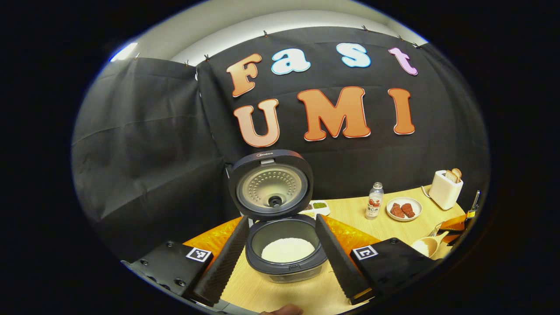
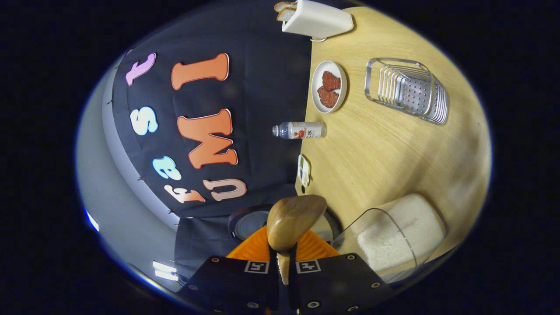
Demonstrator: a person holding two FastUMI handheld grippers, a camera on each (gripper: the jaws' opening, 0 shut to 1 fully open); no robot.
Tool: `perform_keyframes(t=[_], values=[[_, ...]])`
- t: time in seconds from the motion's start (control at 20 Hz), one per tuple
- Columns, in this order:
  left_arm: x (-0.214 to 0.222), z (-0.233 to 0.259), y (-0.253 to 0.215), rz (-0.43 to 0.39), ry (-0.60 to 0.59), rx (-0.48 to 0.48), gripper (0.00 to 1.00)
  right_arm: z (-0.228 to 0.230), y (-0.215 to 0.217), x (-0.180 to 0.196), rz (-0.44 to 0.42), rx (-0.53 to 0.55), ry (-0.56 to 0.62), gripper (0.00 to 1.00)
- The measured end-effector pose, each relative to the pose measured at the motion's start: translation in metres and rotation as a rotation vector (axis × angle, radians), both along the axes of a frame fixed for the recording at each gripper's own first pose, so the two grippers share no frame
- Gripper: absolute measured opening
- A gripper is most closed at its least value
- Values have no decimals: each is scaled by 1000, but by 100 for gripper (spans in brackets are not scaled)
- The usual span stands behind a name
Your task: Close the left gripper, press the button to open the rice cooker; take a wooden spoon from the chopstick holder with the right hand, scoop a spoonful of rice and pour it into the rice cooker, then put the wooden spoon back into the chopstick holder.
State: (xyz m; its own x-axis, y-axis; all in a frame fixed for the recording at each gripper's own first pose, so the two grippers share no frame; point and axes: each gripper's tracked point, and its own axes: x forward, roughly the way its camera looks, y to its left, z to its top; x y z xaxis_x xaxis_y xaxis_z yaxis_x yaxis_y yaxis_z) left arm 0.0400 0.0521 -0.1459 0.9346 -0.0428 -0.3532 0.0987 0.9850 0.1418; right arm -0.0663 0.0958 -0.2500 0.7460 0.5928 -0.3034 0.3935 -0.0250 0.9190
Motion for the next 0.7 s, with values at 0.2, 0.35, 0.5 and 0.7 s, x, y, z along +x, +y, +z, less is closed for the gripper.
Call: perform_keyframes(t=[0.2,0.35,0.5,0.7], values=[[-3,7,19,55,-19,-20,98,31,31,21,40,94,-30,8],[-9,13,40,98,-34,-29,98,51,60,38,80,134,-41,8],[-15,24,62,136,-78,-13,99,64,95,62,128,165,-55,8],[-25,42,95,191,-158,37,99,74,141,83,196,171,-67,8]])
